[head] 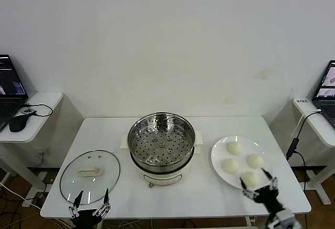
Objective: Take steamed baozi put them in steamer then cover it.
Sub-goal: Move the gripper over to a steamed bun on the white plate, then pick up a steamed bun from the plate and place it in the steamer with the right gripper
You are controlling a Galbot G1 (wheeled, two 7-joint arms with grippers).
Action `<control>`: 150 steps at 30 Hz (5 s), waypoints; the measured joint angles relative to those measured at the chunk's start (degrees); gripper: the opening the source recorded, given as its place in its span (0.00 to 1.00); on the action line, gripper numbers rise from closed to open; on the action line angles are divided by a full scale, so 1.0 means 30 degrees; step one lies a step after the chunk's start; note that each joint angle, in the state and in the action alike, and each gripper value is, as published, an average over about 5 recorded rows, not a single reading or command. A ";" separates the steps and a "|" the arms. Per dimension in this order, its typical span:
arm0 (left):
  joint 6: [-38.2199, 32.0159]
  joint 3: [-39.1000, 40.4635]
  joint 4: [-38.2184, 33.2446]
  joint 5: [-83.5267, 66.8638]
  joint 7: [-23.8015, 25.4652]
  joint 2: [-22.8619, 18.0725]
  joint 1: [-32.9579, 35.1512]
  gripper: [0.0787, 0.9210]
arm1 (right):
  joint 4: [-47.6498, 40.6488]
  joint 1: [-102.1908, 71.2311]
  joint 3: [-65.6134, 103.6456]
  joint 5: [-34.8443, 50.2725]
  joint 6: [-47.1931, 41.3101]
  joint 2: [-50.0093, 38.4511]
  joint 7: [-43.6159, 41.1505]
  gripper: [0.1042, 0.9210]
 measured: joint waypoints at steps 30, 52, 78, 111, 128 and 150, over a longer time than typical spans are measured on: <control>-0.0548 -0.1040 -0.0428 0.0951 -0.0103 -0.0513 0.0026 0.88 | -1.0844 2.3607 -2.1721 -0.2658 0.1139 -0.7765 -1.2128 0.88; -0.1177 -0.1839 -0.0247 0.0793 -0.0064 -0.0413 -0.0047 0.88 | -1.6759 2.7482 -2.6704 -0.3578 0.1306 -0.3287 -1.2888 0.88; -0.1314 -0.1977 -0.0151 0.0669 -0.0136 -0.0373 -0.0175 0.88 | -1.8409 2.8573 -2.8011 -0.3628 0.1299 -0.2036 -1.3611 0.65; -0.1354 -0.1940 -0.0222 -0.0019 0.0009 0.0094 -0.0917 0.88 | -1.2085 4.1266 -3.8158 0.5234 0.2278 -0.0372 -1.3384 0.66; -0.1365 -0.2450 -0.0192 -0.0266 0.0025 -0.0091 -0.1084 0.88 | -1.5737 4.0410 -3.9877 0.1721 0.7019 0.6103 -1.1555 0.67; -0.1370 -0.2455 -0.0257 -0.0345 0.0017 -0.0173 -0.1102 0.88 | -1.8784 3.8508 -4.0134 -0.2771 1.0452 0.8441 -1.0591 0.68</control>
